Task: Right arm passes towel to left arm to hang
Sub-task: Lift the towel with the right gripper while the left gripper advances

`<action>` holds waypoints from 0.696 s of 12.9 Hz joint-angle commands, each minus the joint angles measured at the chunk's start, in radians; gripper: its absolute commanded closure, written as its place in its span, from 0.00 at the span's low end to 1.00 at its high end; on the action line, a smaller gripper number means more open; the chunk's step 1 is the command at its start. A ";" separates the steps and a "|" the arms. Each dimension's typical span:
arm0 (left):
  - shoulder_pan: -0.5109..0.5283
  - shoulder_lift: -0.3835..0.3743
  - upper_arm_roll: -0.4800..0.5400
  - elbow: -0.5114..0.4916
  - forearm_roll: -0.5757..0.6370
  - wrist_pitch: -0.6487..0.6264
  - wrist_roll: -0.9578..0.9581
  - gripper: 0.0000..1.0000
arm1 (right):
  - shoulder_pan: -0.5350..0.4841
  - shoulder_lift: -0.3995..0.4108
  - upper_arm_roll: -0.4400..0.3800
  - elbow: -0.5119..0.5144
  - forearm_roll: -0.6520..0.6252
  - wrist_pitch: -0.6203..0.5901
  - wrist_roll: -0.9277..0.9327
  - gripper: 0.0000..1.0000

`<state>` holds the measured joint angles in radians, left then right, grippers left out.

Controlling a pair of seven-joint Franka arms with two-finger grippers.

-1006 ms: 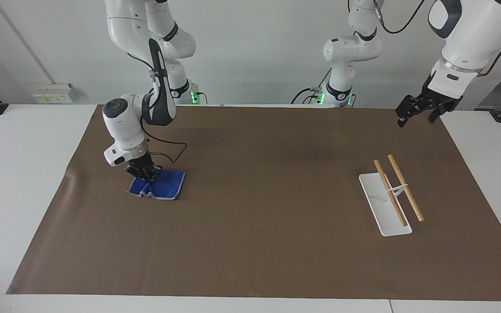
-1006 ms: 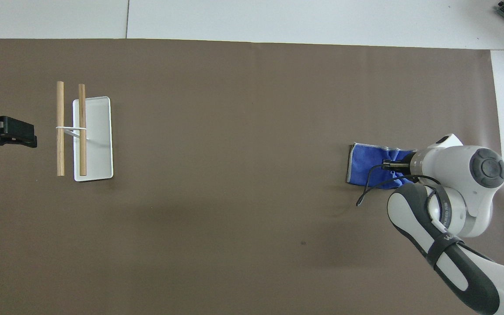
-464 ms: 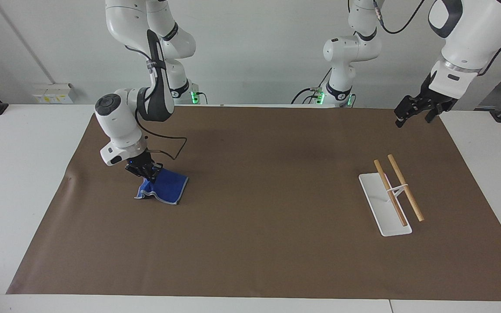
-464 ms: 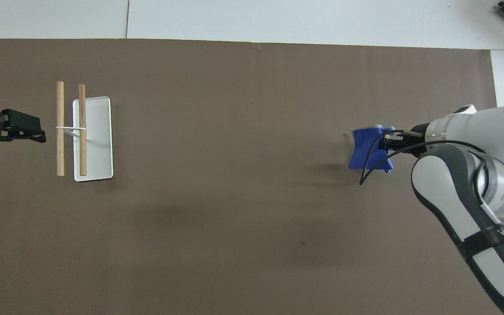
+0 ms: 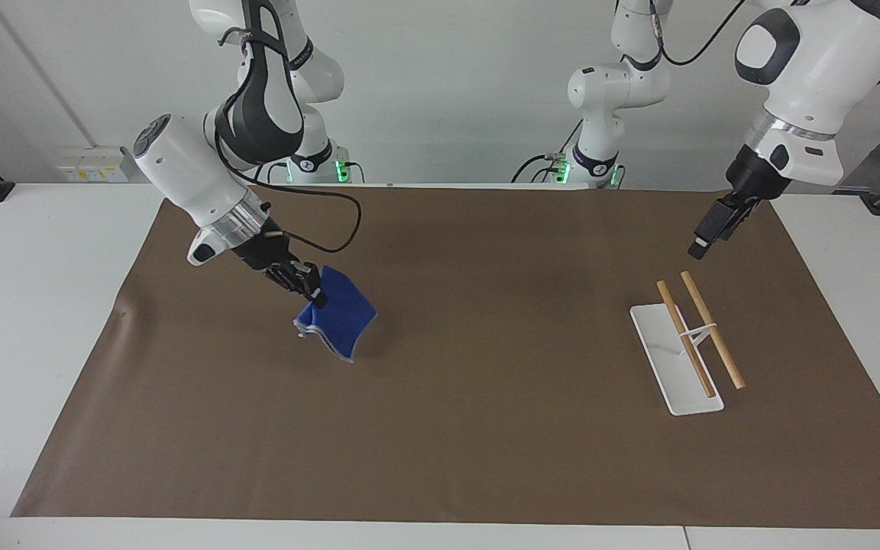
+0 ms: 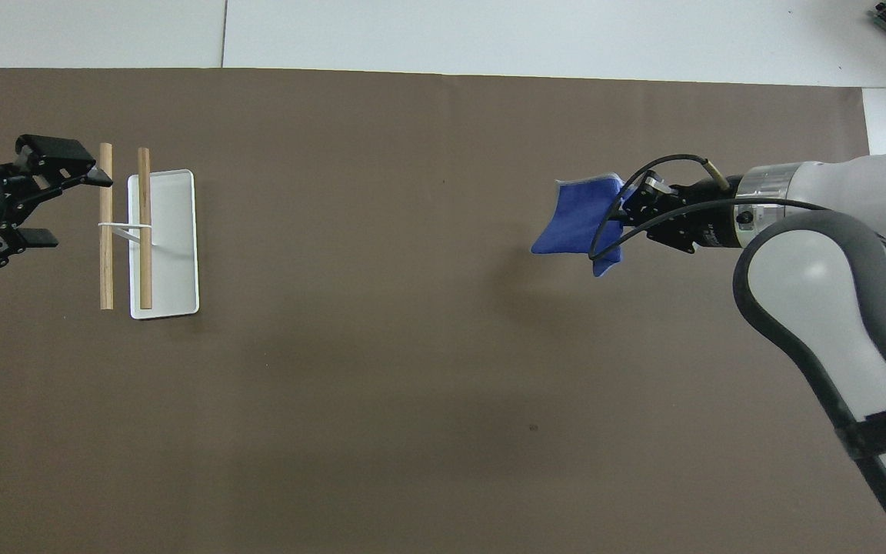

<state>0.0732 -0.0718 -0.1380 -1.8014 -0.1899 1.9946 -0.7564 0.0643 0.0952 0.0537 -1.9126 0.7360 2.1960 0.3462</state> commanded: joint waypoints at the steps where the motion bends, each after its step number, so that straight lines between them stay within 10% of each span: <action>1: -0.007 -0.077 -0.027 -0.149 -0.032 0.192 -0.194 0.00 | 0.037 0.014 0.015 0.020 0.158 0.025 0.130 1.00; 9: -0.009 -0.083 -0.199 -0.315 -0.034 0.604 -0.793 0.00 | 0.283 0.050 0.017 0.009 0.594 0.387 0.283 1.00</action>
<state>0.0700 -0.1437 -0.3096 -2.0908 -0.2101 2.5467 -1.4628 0.2927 0.1217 0.0681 -1.9098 1.2616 2.5001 0.6061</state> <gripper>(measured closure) 0.000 0.934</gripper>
